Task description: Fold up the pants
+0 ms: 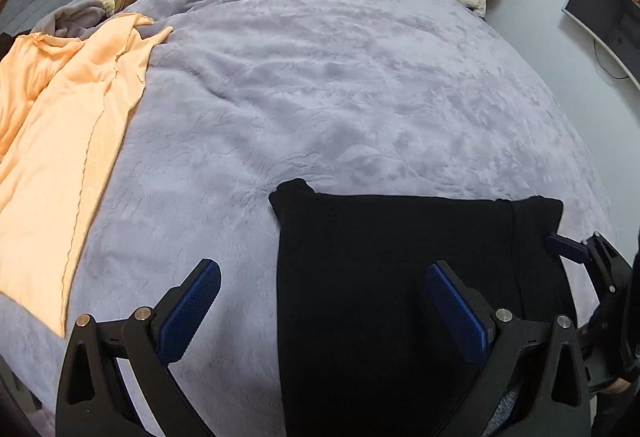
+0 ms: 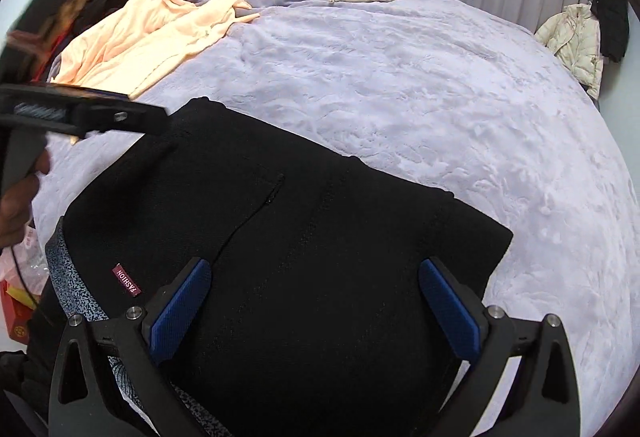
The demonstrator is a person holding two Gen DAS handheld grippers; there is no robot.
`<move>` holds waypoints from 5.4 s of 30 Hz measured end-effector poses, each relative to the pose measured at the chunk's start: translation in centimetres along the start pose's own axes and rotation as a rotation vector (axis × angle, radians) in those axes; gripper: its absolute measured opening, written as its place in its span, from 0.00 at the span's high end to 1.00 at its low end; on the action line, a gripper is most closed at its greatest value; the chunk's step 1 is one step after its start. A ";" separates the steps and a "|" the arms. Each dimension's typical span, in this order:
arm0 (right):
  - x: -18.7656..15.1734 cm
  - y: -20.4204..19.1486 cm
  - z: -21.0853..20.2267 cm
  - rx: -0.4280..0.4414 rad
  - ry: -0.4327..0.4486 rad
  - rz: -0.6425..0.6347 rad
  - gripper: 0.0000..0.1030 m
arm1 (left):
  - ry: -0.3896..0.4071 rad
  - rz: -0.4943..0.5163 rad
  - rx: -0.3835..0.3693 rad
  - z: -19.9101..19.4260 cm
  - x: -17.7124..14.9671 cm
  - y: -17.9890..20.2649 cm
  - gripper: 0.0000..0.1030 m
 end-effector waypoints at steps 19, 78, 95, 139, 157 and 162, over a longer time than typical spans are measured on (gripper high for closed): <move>-4.6 7.8 -5.0 0.139 -0.056 0.320 0.00 | -0.063 0.003 -0.082 -0.4 -5.7 -0.2 0.00; -4.4 13.8 -7.0 0.045 0.021 0.235 0.21 | -0.010 0.292 -0.096 5.1 6.8 20.1 0.05; 7.6 20.3 -0.6 0.091 -0.017 0.322 0.07 | -0.152 0.117 -0.021 12.1 15.1 17.3 0.00; -1.7 14.4 -7.3 -0.245 0.112 0.332 0.01 | 0.027 0.054 0.013 4.7 5.8 16.2 0.00; -1.1 11.4 -9.2 -0.250 0.106 0.194 0.00 | 0.050 0.099 0.013 2.0 7.2 17.1 0.00; -1.2 12.8 -8.5 -0.291 0.087 0.277 0.00 | 0.108 0.051 0.095 1.5 7.3 17.5 0.00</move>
Point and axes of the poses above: each gripper's, at about its wrist camera, not at the fingertips, and z roughly the way its jaws point, y to its right, x to its top, the point moved 6 cm from there along z, roughly the way its jaws point, and after that the axes turned 13 degrees about z, right-handed, at the moved point
